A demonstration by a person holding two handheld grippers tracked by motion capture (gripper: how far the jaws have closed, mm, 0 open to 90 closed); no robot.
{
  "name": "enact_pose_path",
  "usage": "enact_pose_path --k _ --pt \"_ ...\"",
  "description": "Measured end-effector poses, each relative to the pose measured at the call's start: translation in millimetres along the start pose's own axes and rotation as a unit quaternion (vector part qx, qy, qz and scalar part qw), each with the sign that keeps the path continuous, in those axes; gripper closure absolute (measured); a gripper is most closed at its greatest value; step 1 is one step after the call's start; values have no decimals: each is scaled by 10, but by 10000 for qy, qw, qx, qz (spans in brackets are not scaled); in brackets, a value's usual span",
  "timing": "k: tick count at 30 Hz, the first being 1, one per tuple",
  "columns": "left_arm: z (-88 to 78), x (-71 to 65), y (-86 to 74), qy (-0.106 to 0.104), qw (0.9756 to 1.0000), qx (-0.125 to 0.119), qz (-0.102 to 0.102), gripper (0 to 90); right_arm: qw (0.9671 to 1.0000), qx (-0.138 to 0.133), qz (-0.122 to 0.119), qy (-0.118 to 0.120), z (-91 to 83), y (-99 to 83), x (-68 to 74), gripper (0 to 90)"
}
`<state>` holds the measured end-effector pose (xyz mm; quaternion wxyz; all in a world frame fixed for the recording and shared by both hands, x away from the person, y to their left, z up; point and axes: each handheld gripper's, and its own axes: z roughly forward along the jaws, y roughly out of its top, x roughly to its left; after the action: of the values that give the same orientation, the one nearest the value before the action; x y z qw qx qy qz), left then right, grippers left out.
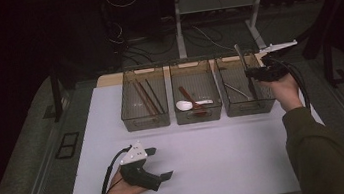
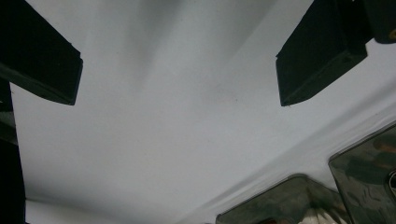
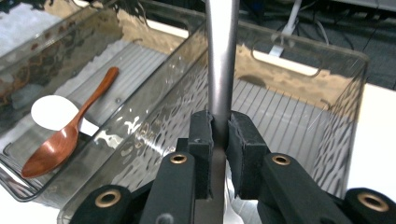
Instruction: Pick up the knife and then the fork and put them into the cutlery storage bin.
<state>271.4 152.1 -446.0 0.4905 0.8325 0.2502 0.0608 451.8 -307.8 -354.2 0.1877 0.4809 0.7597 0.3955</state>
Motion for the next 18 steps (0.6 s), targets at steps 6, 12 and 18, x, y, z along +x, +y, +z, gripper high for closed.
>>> enact_pose_path --k 6,12,18 --pt "2 -1 1 -6 10000 6 7 0 9994 339 -37 -79 143 -14 11 794" --pt "2 -2 2 -21 10000 25 19 0 9982 580 47 -133 262 -29 5 793" --pt "3 -2 2 -25 10000 6 20 0 9964 803 99 -258 386 -15 -9 786"
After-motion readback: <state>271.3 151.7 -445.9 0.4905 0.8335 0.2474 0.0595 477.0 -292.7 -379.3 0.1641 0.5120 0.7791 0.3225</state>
